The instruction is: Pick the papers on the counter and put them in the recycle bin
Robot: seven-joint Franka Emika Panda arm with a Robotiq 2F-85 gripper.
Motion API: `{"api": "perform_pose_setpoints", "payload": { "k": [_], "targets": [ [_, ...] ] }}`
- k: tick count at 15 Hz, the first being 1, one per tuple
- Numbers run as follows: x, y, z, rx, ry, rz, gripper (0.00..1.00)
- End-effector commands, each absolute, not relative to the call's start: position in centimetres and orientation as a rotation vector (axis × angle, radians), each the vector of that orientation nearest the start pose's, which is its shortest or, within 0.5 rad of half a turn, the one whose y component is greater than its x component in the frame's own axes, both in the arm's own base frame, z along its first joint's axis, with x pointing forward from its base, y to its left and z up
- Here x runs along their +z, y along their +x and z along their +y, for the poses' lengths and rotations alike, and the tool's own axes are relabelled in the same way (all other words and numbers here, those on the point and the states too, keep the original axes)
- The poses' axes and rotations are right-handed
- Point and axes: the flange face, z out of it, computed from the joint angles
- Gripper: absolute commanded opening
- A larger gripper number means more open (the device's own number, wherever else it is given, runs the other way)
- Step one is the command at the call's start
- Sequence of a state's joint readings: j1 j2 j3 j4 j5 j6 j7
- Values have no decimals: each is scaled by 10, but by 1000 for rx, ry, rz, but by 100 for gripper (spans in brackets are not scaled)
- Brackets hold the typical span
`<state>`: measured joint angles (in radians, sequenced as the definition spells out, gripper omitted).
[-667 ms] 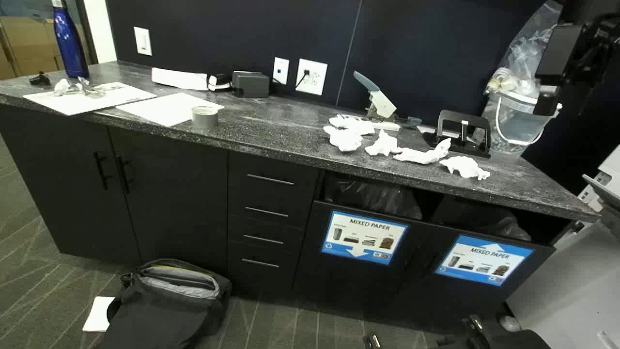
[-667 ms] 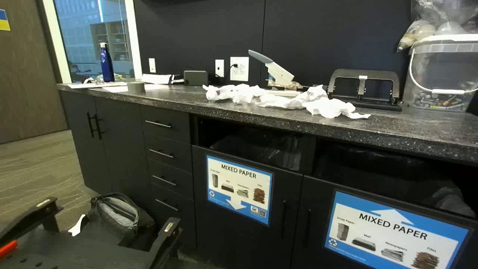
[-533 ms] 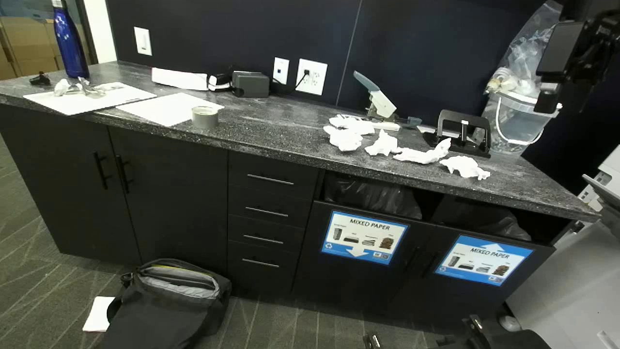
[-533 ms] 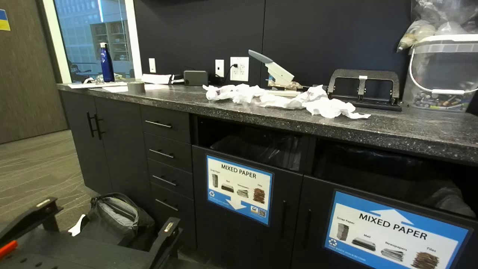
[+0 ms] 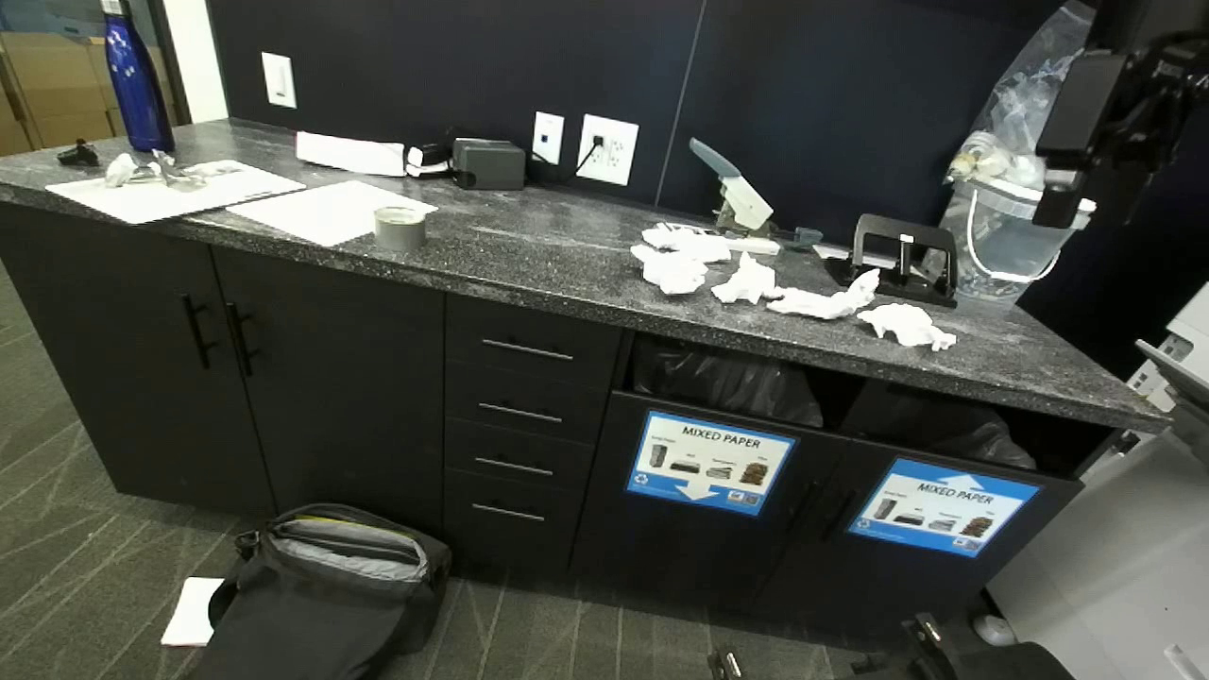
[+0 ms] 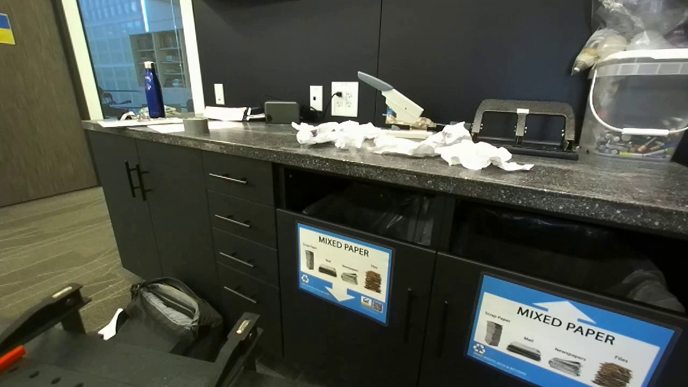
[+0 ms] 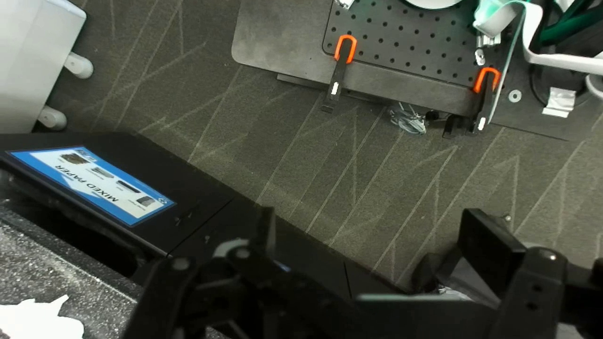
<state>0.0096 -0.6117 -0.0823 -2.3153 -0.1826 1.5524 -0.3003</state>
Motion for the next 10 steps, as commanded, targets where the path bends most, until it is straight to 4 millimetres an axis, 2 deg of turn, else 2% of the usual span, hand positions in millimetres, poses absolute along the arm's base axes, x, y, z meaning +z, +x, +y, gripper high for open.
{"api": "perform_pose_setpoints", "payload": {
  "k": [1, 3, 6, 10],
  "targets": [
    [528, 375, -78, 201, -3270, -263, 100],
    [505, 399, -103, 159, -3276, -132, 100],
    [475, 444, -146, 41, -3236, 155, 100],
    [442, 499, -187, -62, -3140, 475, 100]
  ]
}}
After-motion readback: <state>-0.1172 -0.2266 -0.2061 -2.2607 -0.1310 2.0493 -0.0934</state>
